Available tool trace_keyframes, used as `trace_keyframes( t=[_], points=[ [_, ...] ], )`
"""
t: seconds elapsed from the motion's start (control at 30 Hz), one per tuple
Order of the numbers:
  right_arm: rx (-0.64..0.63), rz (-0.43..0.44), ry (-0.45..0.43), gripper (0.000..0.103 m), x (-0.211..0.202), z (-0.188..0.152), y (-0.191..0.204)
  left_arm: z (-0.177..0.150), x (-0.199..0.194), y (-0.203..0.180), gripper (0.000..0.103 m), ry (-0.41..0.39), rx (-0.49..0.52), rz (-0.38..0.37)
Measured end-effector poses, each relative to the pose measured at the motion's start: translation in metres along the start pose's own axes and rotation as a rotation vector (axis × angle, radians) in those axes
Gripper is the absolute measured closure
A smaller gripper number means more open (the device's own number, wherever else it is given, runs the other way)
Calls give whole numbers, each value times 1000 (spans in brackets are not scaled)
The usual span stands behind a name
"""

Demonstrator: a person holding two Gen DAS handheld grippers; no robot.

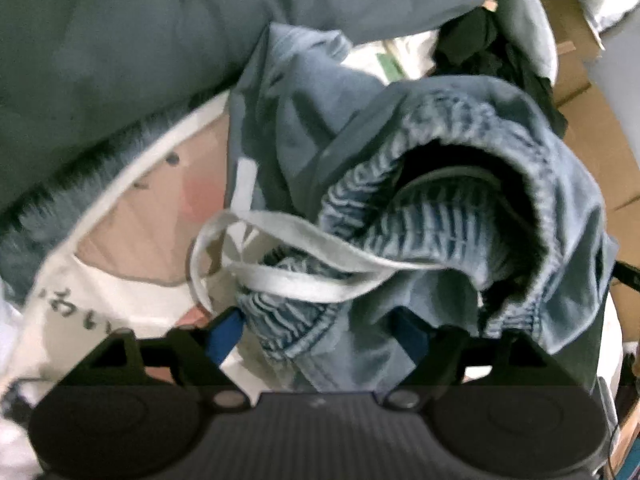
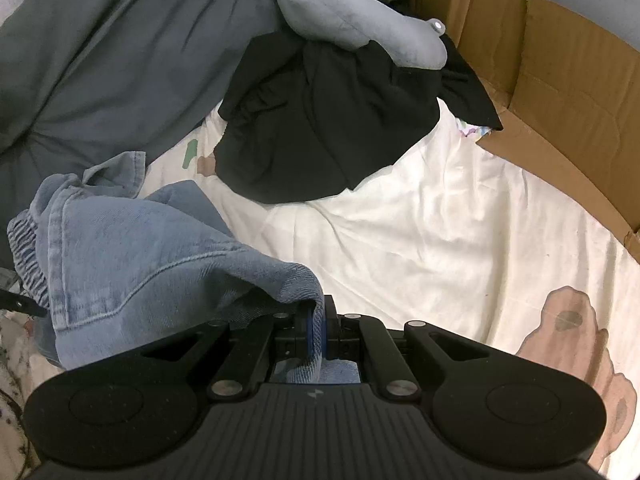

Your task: Fold clothes

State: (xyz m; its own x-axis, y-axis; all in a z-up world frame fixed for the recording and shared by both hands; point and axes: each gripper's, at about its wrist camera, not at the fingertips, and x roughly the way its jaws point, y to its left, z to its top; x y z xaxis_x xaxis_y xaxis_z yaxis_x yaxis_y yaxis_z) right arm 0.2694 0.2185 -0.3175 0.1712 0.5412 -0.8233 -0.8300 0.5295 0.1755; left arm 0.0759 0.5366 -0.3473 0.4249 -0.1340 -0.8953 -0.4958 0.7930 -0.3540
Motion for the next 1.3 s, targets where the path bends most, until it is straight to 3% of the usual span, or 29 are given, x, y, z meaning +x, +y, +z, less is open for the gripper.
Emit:
trace_keyframes(
  t=[0.03, 0.07, 0.1, 0.17, 0.47, 0.53, 0.67, 0.8, 0.93, 1.07, 1.1, 1.13, 1.17, 1.2, 1.3],
  points=[
    [3, 2, -2, 101, 0, 1, -1, 0, 0, 1, 31, -15, -11, -3],
    [4, 1, -7, 101, -1, 2, -1, 0, 0, 2, 48, -30, -23, -6],
    [4, -2, -13, 101, -3, 4, -2, 0, -3, 1, 57, -43, -15, -2],
    [4, -8, -25, 101, -8, 7, -3, 2, -11, -4, 65, -69, 16, 6],
    [-1, -49, -89, 101, -24, 37, -17, 25, -80, -44, 76, -243, 153, -28],
    [-4, -60, -97, 101, -25, 47, -20, 39, -87, -51, 86, -285, 164, -26],
    [-25, -83, -91, 101, -13, 68, -26, 74, -87, -55, 88, -328, 155, -33],
    [-46, -112, -69, 101, 8, 86, -31, 105, -71, -64, 88, -341, 189, -26],
    [14, -158, -21, 100, 33, 99, -47, 128, -45, -69, 85, -327, 213, 3],
    [22, -199, 26, 94, 47, 100, -52, 138, -25, -73, 69, -270, 240, 61],
    [8, -216, 22, 88, 45, 100, -52, 137, -28, -72, 57, -270, 238, 41],
    [4, -226, 18, 72, 41, 99, -52, 136, -31, -71, 48, -270, 235, 18],
    [6, -225, 14, 66, 37, 99, -54, 133, -36, -69, 32, -273, 226, -2],
    [10, -222, 10, 61, 31, 97, -56, 129, -42, -68, 27, -278, 219, -13],
    [16, -221, -5, 60, 11, 90, -59, 117, -58, -63, 27, -267, 212, -22]
  ],
)
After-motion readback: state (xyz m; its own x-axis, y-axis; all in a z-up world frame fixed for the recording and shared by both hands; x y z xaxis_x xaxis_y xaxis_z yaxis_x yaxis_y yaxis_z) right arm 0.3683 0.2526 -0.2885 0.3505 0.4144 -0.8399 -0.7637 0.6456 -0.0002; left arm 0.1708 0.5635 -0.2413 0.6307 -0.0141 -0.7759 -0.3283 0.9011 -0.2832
